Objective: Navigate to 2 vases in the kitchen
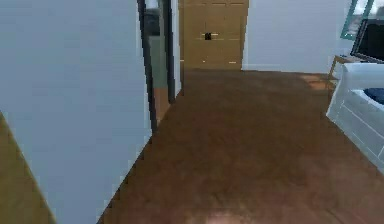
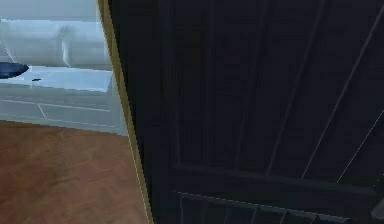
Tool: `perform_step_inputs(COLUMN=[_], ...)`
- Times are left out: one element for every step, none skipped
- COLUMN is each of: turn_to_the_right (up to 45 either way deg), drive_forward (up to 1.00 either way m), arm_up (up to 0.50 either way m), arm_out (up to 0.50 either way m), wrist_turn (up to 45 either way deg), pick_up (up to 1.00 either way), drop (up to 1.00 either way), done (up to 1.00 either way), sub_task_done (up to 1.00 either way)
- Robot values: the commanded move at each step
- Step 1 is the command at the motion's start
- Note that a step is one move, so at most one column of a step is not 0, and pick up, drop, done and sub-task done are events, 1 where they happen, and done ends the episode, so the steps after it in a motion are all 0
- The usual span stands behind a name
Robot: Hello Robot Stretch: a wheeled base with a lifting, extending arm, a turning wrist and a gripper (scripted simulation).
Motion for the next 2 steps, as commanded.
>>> perform_step_inputs(turn_to_the_right=[0.0,-3.0], drive_forward=[1.00,0.00], arm_up=[0.00,0.00], arm_out=[0.00,0.00], wrist_turn=[0.0,0.0], pick_up=[0.00,0.00], drop=[0.00,0.00], done=[0.00,0.00], sub_task_done=[0.00,0.00])
